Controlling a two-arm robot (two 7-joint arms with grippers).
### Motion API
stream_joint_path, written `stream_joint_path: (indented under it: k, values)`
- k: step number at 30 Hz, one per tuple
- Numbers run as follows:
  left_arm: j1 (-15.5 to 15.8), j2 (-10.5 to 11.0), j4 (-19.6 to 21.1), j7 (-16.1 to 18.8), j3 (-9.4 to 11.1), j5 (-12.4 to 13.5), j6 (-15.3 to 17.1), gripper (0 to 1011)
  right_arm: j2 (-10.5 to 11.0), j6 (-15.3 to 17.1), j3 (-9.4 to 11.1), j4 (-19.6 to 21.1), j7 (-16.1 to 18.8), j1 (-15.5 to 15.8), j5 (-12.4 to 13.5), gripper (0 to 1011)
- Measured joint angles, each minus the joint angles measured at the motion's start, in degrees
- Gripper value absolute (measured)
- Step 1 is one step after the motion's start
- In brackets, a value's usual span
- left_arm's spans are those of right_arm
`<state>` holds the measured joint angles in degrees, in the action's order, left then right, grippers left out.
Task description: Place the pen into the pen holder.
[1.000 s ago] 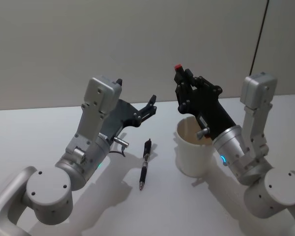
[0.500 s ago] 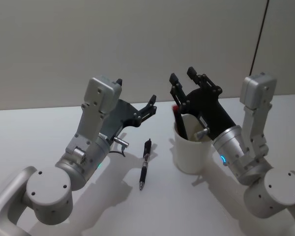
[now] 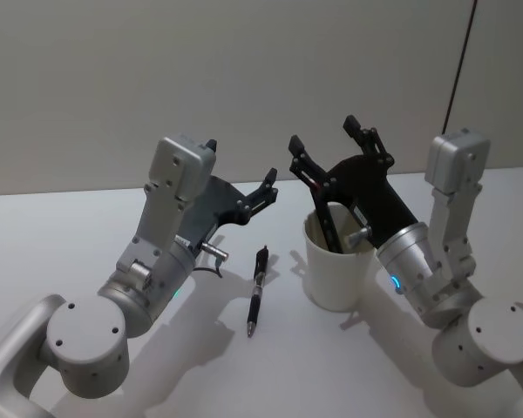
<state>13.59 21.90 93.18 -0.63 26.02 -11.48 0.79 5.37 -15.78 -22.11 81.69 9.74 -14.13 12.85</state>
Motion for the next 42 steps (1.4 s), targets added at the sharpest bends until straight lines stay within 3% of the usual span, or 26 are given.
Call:
stream_joint_path:
  k: [4, 12, 18, 20, 22, 26, 33, 42]
  values:
    - [0.0, 0.0, 0.0, 0.0, 0.0, 0.0, 0.0, 1001, 0.0, 0.0, 0.0, 0.1, 0.0, 0.0, 0.0, 1001]
    - [0.0, 0.0, 0.0, 0.0, 0.0, 0.0, 0.0, 1001, 1.3, 0.4, 0.6, 4.0, 1.1, 1.4, 1.3, 1001]
    - [0.0, 0.0, 0.0, 0.0, 0.0, 0.0, 0.0, 1001, 4.7, 1.2, 2.0, 10.7, 2.0, 4.2, 4.4, 1001]
    - [0.0, 0.0, 0.0, 0.0, 0.0, 0.0, 0.0, 1001, 6.8, 1.6, 3.0, 13.9, 2.0, 5.9, 6.3, 1001]
    - [0.0, 0.0, 0.0, 0.0, 0.0, 0.0, 0.0, 1000, 7.2, 1.7, 3.2, 14.4, 1.9, 6.2, 6.8, 1001]
    - [0.0, 0.0, 0.0, 0.0, 0.0, 0.0, 0.0, 1001, 10.0, 2.2, 4.5, 18.4, 1.3, 8.7, 9.1, 1001]
    - [0.0, 0.0, 0.0, 0.0, 0.0, 0.0, 0.0, 1001, 12.8, 2.7, 5.9, 22.4, 0.8, 11.1, 11.5, 1001]
    - [0.0, 0.0, 0.0, 0.0, 0.0, 0.0, 0.0, 1001, 14.3, 3.0, 6.5, 24.5, 0.5, 12.4, 12.8, 1002]
